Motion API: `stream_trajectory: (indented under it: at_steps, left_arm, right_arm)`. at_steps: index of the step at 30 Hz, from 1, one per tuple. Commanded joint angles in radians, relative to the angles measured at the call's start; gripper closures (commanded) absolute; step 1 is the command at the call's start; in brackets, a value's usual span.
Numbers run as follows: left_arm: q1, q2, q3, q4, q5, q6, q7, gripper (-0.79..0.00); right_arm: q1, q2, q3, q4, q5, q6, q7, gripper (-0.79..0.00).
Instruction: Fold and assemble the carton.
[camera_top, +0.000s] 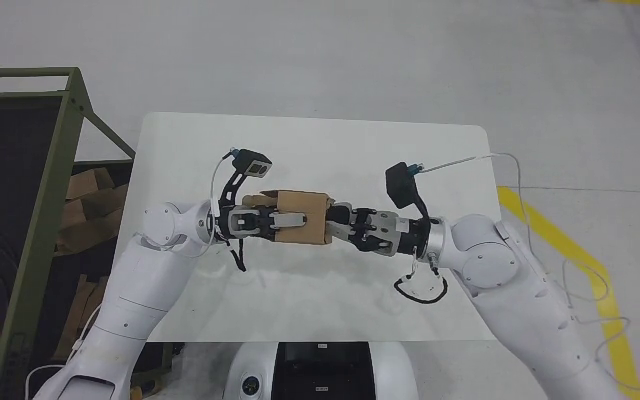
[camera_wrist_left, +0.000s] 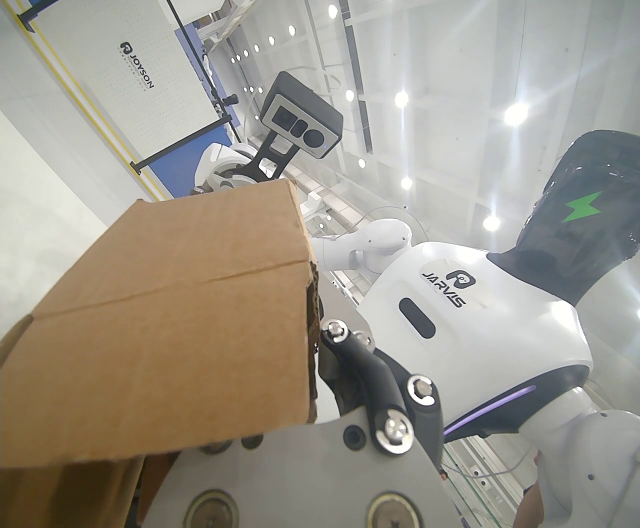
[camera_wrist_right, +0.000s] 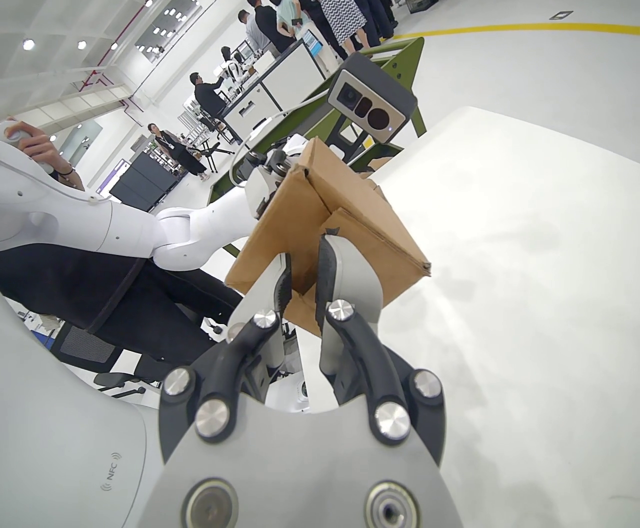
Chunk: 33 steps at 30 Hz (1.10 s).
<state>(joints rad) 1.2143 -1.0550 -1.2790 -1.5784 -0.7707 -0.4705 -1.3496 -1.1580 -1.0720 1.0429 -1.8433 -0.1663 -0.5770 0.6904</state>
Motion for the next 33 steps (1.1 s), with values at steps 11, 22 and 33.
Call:
stream_trajectory:
  at_steps: [11,22,33]
  left_arm:
    - [-0.003,0.001,0.005,0.0,0.002,0.002,-0.002,0.0]
    - [0.0,0.002,0.007,-0.002,0.0,-0.001,0.001,0.0]
    - [0.011,0.006,-0.001,-0.004,0.002,-0.008,0.008,0.0]
  right_arm:
    - [0.03,-0.01,-0.034,0.009,-0.012,0.007,-0.014,-0.099]
    - [0.044,-0.016,-0.053,0.024,-0.01,0.002,-0.018,-0.095]
    - [0.042,-0.014,-0.038,0.014,-0.016,-0.014,-0.013,-0.105]
